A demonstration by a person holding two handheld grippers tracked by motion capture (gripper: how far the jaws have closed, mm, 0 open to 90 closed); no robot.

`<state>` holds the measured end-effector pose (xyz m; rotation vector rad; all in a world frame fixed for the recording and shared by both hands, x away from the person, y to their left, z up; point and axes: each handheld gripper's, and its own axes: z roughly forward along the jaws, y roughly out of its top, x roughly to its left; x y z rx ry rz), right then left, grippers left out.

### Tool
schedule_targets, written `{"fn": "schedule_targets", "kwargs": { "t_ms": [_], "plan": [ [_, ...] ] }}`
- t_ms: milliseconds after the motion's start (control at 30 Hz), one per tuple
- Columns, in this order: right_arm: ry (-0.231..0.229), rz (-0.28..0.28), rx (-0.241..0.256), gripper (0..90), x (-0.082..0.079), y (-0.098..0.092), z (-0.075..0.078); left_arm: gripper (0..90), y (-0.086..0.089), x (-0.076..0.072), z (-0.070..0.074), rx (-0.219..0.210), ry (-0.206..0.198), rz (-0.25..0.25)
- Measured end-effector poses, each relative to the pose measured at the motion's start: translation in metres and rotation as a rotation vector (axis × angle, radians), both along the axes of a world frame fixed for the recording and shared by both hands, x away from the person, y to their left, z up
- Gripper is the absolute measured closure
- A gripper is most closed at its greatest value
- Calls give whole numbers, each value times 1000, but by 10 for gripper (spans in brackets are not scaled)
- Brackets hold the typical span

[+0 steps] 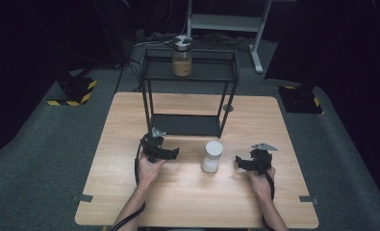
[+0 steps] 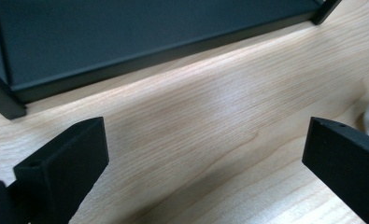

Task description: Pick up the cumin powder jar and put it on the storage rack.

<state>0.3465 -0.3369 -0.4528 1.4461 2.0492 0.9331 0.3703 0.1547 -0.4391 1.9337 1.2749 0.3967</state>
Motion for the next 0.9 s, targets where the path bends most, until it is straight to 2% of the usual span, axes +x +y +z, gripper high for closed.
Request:
{"fn": "schedule_targets", "kwargs": {
  "t_ms": [33,233,367,533,900],
  "plan": [
    [-1,0,0,69,0,0,0,5,-4,-1,-3,12,-5,6],
    [0,-1,1,69,0,0,0,4,-11,-5,-13,14,-18,38],
    [0,0,1,69,0,0,0,3,-11,-8,-20,-2,-22,57],
    [1,0,0,69,0,0,0,4,-13,-7,-26,-6,-13,55],
    [-5,0,2,69,0,0,-1,4,-20,-7,-25,17,-14,48]
  ]
}}
